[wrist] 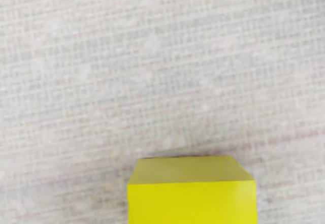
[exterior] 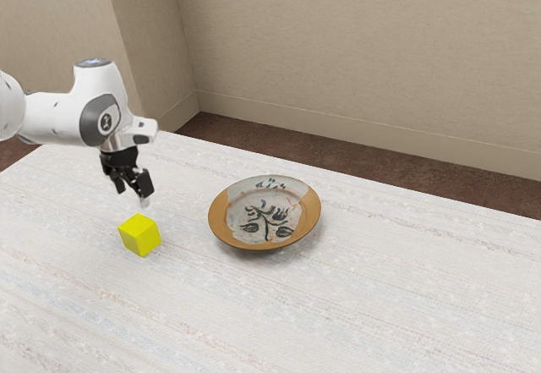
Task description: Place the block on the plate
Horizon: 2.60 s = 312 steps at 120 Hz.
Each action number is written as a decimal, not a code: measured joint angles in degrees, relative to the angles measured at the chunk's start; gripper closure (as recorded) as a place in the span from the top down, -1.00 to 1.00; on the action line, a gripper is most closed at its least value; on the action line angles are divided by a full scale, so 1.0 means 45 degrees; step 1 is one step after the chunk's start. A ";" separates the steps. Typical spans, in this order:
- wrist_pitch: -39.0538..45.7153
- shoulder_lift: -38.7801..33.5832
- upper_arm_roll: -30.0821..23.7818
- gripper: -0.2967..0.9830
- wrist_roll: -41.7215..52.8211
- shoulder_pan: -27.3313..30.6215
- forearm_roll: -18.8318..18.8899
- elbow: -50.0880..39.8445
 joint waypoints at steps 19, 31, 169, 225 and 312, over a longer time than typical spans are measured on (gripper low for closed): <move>0.0328 0.0355 -0.0042 0.54 0.0449 0.0107 -0.0157 0.0026; 0.0487 0.0561 -0.0092 0.54 0.0663 0.0117 -0.0201 -0.0008; 0.1365 0.1487 -0.0242 0.54 0.1238 0.0292 -0.0545 -0.0749; 0.1618 0.1564 -0.0242 0.24 0.1209 0.0249 -0.0492 -0.0652; 0.1315 0.0833 -0.0254 0.15 0.0757 0.0052 -0.0066 -0.0629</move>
